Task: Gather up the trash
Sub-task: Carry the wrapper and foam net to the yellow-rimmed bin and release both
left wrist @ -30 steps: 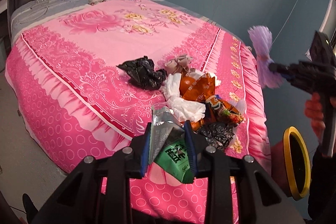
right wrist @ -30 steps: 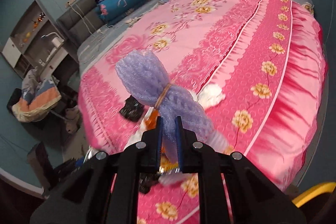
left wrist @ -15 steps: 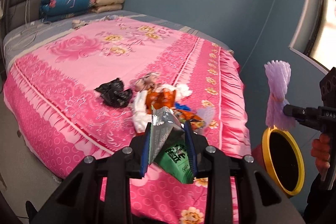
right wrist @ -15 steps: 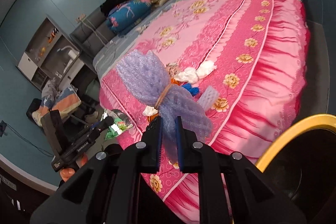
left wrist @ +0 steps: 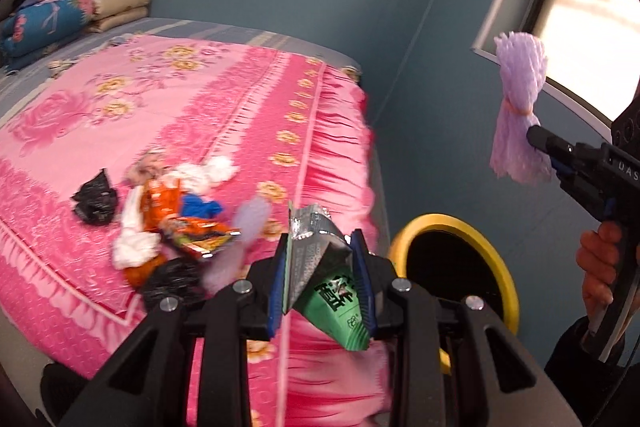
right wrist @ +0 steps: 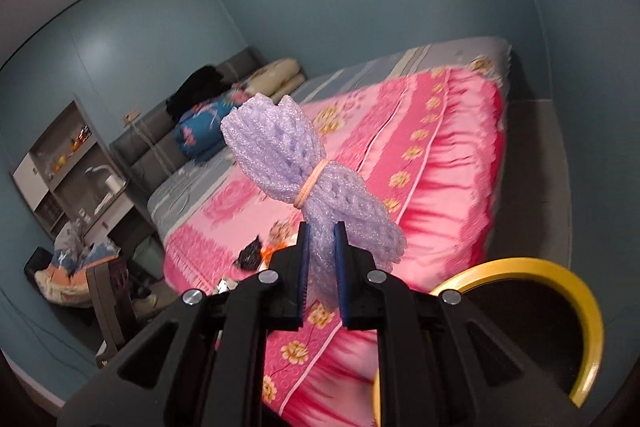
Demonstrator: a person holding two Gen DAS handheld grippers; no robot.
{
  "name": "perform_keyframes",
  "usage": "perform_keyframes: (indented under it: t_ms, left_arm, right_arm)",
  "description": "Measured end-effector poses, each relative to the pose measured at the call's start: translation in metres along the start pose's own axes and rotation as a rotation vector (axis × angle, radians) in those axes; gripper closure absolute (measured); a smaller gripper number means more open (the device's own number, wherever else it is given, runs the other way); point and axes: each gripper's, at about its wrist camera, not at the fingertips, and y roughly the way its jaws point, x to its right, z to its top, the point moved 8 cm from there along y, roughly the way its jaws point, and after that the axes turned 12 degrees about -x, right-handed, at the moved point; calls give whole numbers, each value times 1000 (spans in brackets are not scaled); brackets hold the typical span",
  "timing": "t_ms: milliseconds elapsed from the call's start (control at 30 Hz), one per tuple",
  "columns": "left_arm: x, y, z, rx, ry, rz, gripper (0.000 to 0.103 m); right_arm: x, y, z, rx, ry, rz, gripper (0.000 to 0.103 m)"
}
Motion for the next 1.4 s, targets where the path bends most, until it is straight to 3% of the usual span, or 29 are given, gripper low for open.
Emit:
perform_keyframes:
  t_ms: [233,367,800,967,1000,1033,1067,1167,1233,1400]
  left_arm:
    - [79,26,11,-35,126,-93,75]
    - [117,37,16,-41,182,-151,75]
    - [188,64,4,-112,279,-217,74]
    - [194,57,2,-94,287,-233,64]
    - [194,56,1,-88,286,-234,51]
    - [191,53,1,-73,281,-222,43]
    - [189,52,2,-65,279,-211,42]
    - [178,48,1,-56,268,-197,40]
    - [166,42,4,-39,248,-178,30]
    - [126,27,16,34,203,-86,19]
  right_arm:
    - [34,-71,17,162,58,-89,91]
    - [48,-98,20,206,82,-112,90]
    - [72,-125,24,284,137,-142,90]
    - [75,-128,23,300,136,-166,86]
    - [73,-129,22,306,136,-174,81]
    - [71,-131,20,313,136,-180,69]
    - [71,-132,20,322,135,-185,61]
    - [73,-137,20,346,134,-219,60]
    - [73,-140,20,358,139,-219,60]
    - [64,-142,23,373,116,-202,55]
